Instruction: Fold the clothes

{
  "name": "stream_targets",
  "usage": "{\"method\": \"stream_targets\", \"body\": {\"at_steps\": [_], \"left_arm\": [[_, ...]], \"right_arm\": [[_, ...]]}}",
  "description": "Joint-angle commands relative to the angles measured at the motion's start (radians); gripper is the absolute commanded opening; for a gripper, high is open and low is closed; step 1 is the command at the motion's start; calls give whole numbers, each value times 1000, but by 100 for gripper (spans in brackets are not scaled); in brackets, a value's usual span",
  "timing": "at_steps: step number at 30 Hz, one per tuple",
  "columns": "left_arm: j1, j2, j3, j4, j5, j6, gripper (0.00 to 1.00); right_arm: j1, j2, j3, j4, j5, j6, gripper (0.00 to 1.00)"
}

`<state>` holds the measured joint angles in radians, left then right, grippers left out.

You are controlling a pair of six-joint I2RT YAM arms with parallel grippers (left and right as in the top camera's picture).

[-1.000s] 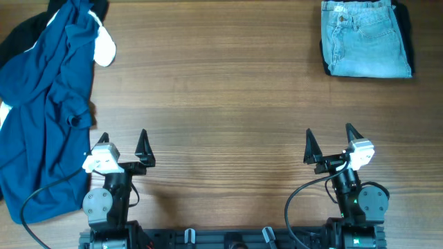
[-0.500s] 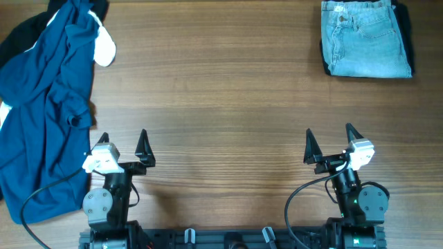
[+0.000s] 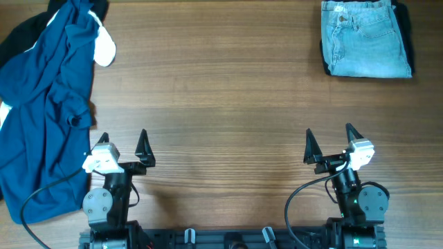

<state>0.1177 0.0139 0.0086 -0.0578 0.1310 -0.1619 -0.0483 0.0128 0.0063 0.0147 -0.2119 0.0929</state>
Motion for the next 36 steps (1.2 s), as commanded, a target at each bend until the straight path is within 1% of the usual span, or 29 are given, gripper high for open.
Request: {"method": "stream_targets", "body": {"at_steps": [1,28,31,36], "left_arm": [[-5,-7,-3,-7,-2,-6,100],[-5,-7,-3,-7,-10,-6,100],[-5,-7,-3,-7,-10,-6,100],[-5,-7,-3,-7,-9,-6,100]], "right_arm": [[5,-8,-1,3,10,13,100],[5,5,-1,3,10,14,100],[5,6,-1,3,47,12,100],[5,6,-1,47,55,25,100]]}}
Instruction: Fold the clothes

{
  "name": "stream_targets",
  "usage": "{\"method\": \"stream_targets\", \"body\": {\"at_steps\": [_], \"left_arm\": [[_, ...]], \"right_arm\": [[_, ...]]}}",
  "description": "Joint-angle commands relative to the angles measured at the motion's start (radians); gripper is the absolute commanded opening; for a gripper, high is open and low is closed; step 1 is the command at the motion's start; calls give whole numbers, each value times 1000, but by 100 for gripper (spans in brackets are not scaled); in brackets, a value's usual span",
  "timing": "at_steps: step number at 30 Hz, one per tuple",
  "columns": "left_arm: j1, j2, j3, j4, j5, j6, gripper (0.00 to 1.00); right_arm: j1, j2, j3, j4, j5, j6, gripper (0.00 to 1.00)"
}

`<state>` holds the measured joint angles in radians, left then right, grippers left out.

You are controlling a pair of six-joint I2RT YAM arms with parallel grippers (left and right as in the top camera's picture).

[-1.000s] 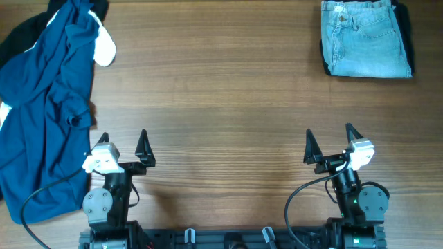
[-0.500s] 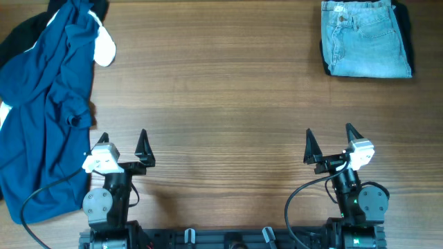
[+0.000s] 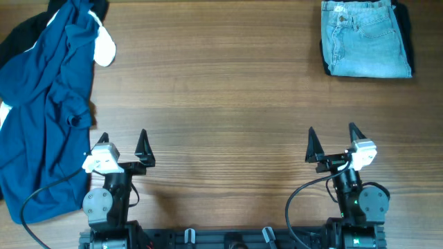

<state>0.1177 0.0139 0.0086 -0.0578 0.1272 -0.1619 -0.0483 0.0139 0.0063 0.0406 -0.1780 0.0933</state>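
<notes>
A crumpled blue garment [image 3: 41, 104] lies in a heap at the table's left side, over darker clothing and a white piece [image 3: 104, 48]. A folded pair of light blue jeans [image 3: 365, 38] rests at the far right corner. My left gripper [image 3: 122, 142] stands open near the front edge, just right of the blue heap, holding nothing. My right gripper [image 3: 333, 138] also stands open near the front edge, far from the jeans, with nothing between its fingers.
Bare wooden table [image 3: 221, 90] spans the middle between the heap and the jeans. Both arm bases and their cables [image 3: 41, 197] sit along the front edge.
The right gripper has shifted very slightly to the right. Nothing else has moved.
</notes>
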Motion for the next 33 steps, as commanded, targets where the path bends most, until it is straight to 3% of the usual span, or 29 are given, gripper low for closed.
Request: {"method": "stream_targets", "body": {"at_steps": [1,16,22,26,33], "left_arm": [[-5,-7,-3,-7,-5,-6,100],[-5,-7,-3,-6,-13,-29,100],[-3,25,5,-7,-13,-142,100],[-3,153,93,-8,-13,-142,100],[-3,594,412,-61,42,-138,100]], "right_arm": [[5,5,-1,27,22,36,100],[5,105,30,132,-25,37,100],[5,422,228,131,-55,-16,100],[5,656,402,126,-117,-19,100],[5,981,681,45,-276,-48,100]]}}
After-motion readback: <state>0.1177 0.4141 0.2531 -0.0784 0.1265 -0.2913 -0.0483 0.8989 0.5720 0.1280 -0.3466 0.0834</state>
